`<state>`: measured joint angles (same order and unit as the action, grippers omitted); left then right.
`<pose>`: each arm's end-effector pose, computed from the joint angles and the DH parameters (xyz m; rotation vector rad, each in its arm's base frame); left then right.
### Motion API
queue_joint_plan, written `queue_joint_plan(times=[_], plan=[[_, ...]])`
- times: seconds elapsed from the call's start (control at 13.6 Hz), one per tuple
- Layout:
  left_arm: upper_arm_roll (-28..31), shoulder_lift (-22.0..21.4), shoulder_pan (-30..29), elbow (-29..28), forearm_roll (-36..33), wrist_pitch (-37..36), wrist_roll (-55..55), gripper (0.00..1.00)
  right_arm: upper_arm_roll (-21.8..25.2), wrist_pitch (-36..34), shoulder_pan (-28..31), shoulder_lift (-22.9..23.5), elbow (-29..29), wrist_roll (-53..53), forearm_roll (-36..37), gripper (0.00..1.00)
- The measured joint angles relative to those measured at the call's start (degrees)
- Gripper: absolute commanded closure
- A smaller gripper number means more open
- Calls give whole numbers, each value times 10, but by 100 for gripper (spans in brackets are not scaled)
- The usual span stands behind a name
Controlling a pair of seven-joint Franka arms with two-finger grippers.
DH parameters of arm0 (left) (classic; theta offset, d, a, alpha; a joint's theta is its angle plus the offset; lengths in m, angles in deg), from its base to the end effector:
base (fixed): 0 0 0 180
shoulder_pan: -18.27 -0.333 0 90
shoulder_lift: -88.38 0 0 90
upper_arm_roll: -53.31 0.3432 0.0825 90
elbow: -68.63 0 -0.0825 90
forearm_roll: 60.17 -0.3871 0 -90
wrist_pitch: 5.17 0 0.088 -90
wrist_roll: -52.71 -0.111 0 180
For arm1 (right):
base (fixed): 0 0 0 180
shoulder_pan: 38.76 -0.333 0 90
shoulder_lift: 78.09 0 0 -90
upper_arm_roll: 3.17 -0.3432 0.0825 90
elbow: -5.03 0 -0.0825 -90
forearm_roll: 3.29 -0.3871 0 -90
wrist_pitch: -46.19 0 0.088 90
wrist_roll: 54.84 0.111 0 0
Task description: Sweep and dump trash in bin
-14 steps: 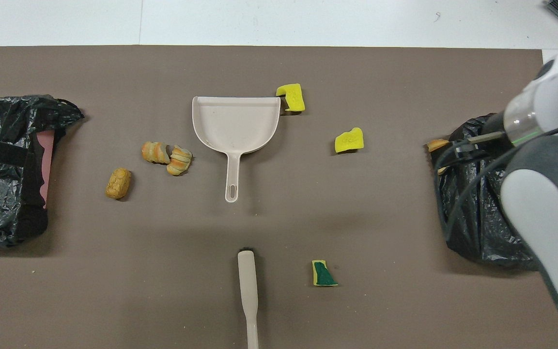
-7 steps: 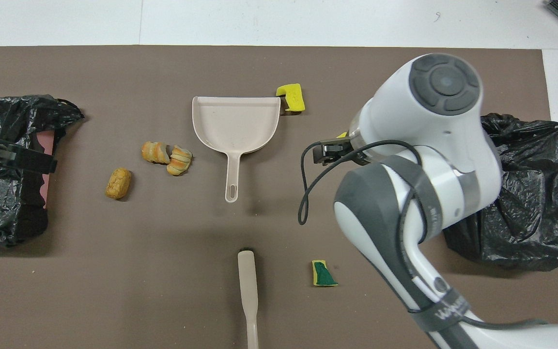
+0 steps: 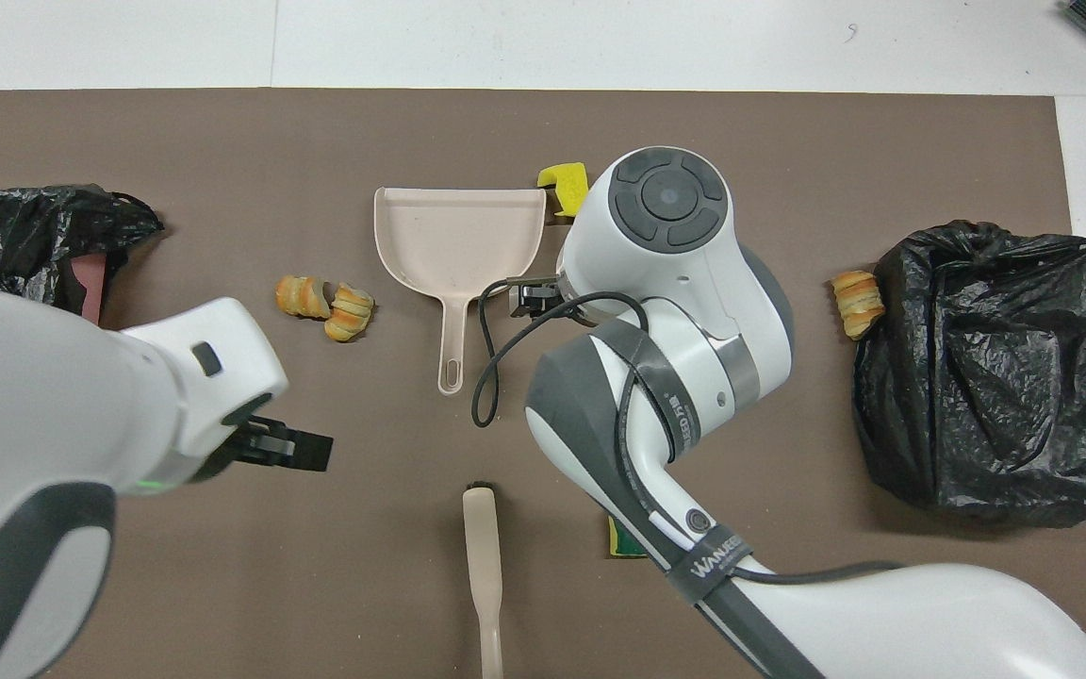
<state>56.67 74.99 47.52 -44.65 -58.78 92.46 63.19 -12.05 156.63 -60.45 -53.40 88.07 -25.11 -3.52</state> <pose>0.4319 -0.2093 0.5862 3.0897 -0.4151 -0.0773 0.6159 0.3426 0.4673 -3.0565 0.0035 -0.0169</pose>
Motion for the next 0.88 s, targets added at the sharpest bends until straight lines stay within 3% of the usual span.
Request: queue_joint_plan(times=[0.37,0.88], plan=[[-2,-36,140,-157,0,114,173,0,2,-4,3,40,-67,0,-6,0],[-3,-35,338,-343,1,306,389,0,0,7,-30,114,-122,2,-5,0]])
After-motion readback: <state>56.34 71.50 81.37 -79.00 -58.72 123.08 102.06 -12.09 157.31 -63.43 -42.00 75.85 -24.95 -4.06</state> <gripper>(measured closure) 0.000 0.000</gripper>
